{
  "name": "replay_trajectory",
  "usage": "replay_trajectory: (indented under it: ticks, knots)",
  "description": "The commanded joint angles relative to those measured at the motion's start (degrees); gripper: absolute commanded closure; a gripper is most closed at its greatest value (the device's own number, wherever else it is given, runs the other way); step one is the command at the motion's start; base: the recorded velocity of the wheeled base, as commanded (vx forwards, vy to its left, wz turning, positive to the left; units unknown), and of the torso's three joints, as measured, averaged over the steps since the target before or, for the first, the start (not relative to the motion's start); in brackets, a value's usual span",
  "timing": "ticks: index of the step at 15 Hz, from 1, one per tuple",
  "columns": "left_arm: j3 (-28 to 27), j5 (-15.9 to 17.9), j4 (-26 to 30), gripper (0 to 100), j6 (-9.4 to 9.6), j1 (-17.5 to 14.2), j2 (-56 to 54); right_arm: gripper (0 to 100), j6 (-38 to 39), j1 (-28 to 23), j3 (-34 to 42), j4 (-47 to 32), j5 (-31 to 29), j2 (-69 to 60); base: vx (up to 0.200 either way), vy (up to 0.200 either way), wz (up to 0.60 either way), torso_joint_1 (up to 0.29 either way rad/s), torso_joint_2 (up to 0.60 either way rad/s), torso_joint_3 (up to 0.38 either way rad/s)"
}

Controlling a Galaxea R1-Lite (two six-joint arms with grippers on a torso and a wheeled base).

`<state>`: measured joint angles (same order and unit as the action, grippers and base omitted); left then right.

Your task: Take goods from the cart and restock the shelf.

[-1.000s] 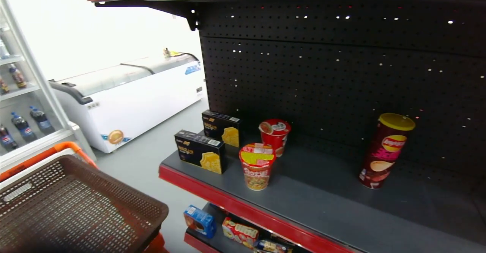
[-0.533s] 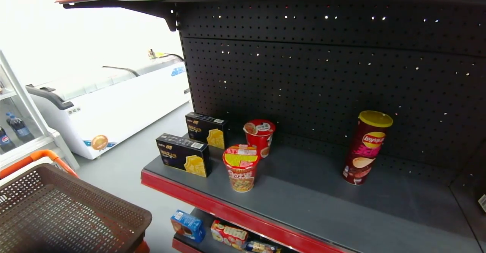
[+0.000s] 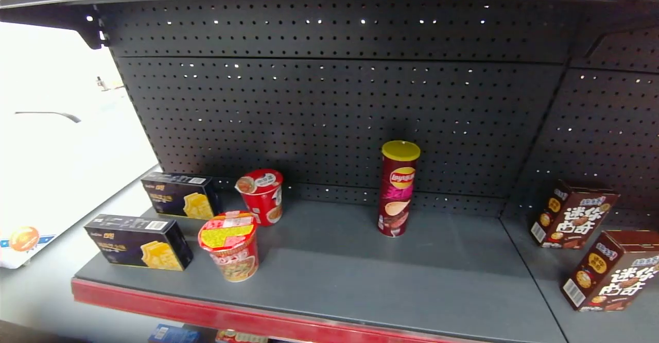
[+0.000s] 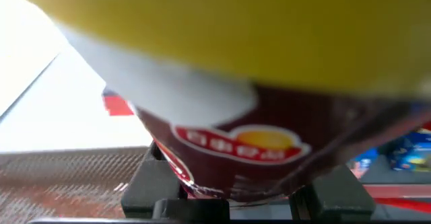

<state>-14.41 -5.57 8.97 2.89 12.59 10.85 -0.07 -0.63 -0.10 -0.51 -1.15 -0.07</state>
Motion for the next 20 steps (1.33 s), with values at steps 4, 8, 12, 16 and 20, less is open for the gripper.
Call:
replay_trajectory:
  ticks: [4,8,12,16,20]
  knots:
    - [-0.3,-0.2,0.0,100,0.01,-0.2,0.3,0,0.0,-0.1,0.0,0.0,0.0,0.1,0.000,0.000,0.00,0.000,0.00,0.000]
    - [-0.4,-0.4,0.0,100,0.01,-0.5,0.3,0,0.0,0.0,0.0,0.0,0.0,0.1,0.000,0.000,0.00,0.000,0.00,0.000]
    - [-3.3,-1.0,0.5,100,-0.08,-0.6,1.5,0,0.0,-0.1,0.0,0.0,0.1,0.1,0.000,0.000,0.00,0.000,0.00,0.000]
    - [-8.2,-1.5,6.8,100,-0.08,-0.8,2.2,0,0.1,0.0,0.0,0.0,0.1,0.1,0.000,0.000,0.00,0.000,0.00,0.000]
    - [-8.8,-4.4,11.0,100,1.42,-3.5,1.9,0,0.0,0.0,0.0,0.0,0.2,0.1,0.000,0.000,-0.15,0.002,0.00,0.001]
